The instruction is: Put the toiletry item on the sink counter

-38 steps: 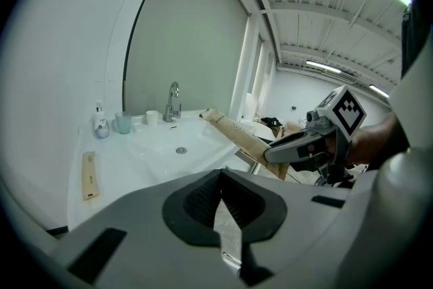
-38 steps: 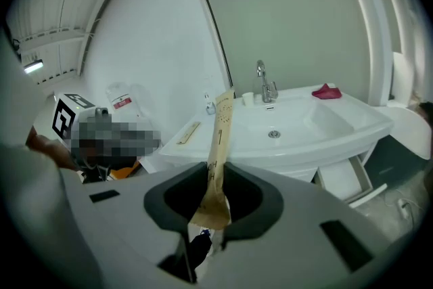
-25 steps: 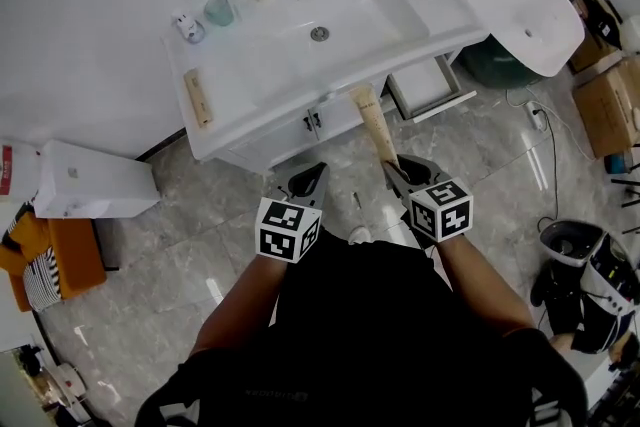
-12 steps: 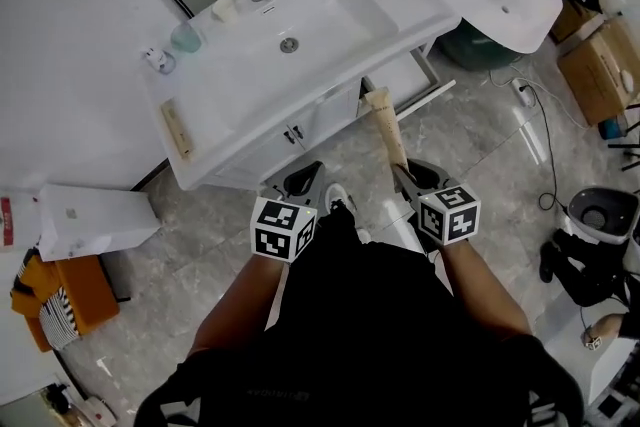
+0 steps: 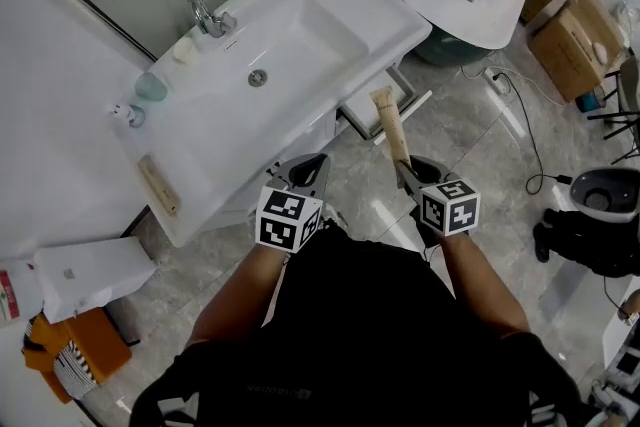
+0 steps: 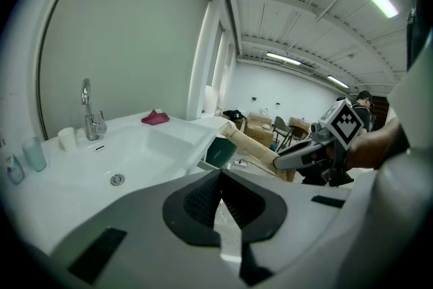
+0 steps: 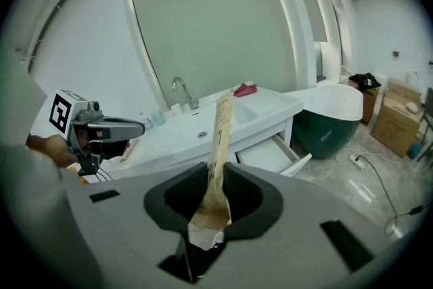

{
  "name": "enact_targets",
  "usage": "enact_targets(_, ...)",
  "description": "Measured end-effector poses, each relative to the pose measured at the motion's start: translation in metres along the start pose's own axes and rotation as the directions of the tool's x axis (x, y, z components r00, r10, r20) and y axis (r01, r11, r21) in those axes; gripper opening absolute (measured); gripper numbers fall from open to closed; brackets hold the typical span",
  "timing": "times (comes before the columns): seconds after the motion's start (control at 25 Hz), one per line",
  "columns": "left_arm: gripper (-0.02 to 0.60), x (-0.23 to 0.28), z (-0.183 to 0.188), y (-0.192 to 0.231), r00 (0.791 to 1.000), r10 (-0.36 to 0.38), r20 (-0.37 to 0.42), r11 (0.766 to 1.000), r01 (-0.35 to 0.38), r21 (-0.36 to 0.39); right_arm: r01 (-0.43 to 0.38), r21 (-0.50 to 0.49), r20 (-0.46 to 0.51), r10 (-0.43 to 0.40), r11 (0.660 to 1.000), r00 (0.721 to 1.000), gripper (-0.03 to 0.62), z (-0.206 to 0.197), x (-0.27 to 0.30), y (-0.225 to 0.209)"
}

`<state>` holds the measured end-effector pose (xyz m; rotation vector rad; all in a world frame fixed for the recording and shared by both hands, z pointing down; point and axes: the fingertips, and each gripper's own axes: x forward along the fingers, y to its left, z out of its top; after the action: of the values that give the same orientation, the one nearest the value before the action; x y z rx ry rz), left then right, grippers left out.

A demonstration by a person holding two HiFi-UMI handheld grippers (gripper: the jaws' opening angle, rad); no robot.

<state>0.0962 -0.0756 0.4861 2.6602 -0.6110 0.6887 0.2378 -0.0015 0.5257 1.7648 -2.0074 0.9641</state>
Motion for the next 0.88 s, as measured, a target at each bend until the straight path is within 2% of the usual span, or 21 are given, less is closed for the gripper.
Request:
enact_targets(0.28,0.005,0.026,0.013,0.03,0.999,-0.048,-0.014,0.998,0.049,0.026,0.059,0.035,-0.055,-0.057,0.998,0.997,0.069,0.006,0.031,-0.025)
enact_targets(0.44,0.005,0.033,0.013,0.046,0.999,-0.049,-0.018,0.999,0.05,0.018,0.088,0.003,-0.114,-0.087,0.996,0.99,0.07,0.001,0.048,-0.043)
enact_targets(0.68,0.005,0.035,0.012,0.065,1.0,-0.013,-0.026,1.0,0.013,-0.018,0.074,-0.186,-0.253,-0.121,0.98,0.96,0.069,-0.011,0.069,-0.073)
enact_targets(0.76,0.005,0.037,0.013,0.07,1.0,0.008,-0.024,0.999,-0.009,-0.031,0.045,-0.267,-0.313,-0.13,0.963,0.941,0.069,-0.016,0.077,-0.082)
enact_targets(0.88,0.005,0.042,0.015,0.077,0.998,0.051,-0.021,0.997,-0.052,-0.051,-0.01,-0.391,-0.373,-0.149,0.92,0.916,0.069,-0.02,0.093,-0.1)
